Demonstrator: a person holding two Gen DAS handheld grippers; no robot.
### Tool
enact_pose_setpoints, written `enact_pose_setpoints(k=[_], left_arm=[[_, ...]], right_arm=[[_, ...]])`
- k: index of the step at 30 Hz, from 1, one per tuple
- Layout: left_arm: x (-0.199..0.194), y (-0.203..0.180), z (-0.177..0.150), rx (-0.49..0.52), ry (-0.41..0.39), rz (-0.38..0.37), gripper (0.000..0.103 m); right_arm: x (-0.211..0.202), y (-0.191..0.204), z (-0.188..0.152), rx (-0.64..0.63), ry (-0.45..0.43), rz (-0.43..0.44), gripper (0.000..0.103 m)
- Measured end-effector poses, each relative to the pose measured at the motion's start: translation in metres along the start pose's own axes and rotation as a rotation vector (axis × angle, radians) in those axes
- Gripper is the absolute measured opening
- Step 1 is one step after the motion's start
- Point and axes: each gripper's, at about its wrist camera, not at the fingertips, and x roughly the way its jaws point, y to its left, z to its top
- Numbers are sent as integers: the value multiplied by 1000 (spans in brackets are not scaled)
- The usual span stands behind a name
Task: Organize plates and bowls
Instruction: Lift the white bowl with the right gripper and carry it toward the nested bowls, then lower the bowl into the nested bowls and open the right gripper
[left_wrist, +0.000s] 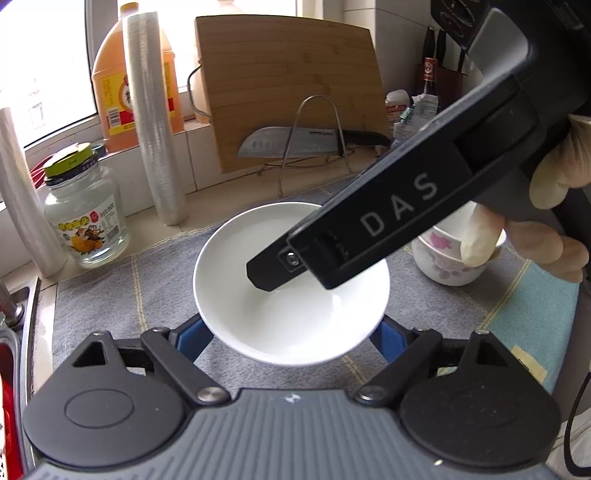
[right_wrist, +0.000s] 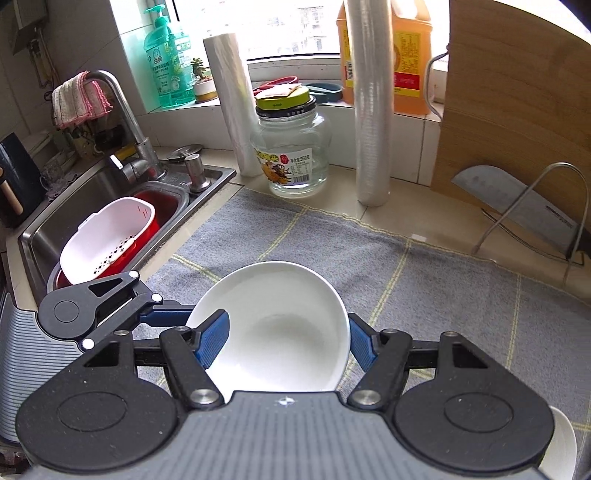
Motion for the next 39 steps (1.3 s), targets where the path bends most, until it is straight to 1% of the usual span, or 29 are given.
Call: enact_pose_setpoints(k=[7, 18, 23, 29, 33, 39], left_arm=[[0, -30, 11, 61, -4, -69, 90], [16, -71, 39, 149, -33, -204, 90], [24, -85, 56, 196, -61, -232, 90], [33, -98, 70, 236, -81, -264, 90], [40, -107, 76, 251, -102, -283, 90], [52, -115, 76, 258, -93, -303, 90]], right_arm=[[-30, -18, -21, 60, -28, -52, 74], [-72, -56, -46, 165, -58, -200, 74], [-88, -72, -49, 201, -89, -261, 74], [-102, -85, -53, 222, -118, -307, 74], [-108, -96, -57, 245, -126, -343, 74], [-108, -110, -62, 276, -122, -368, 74]])
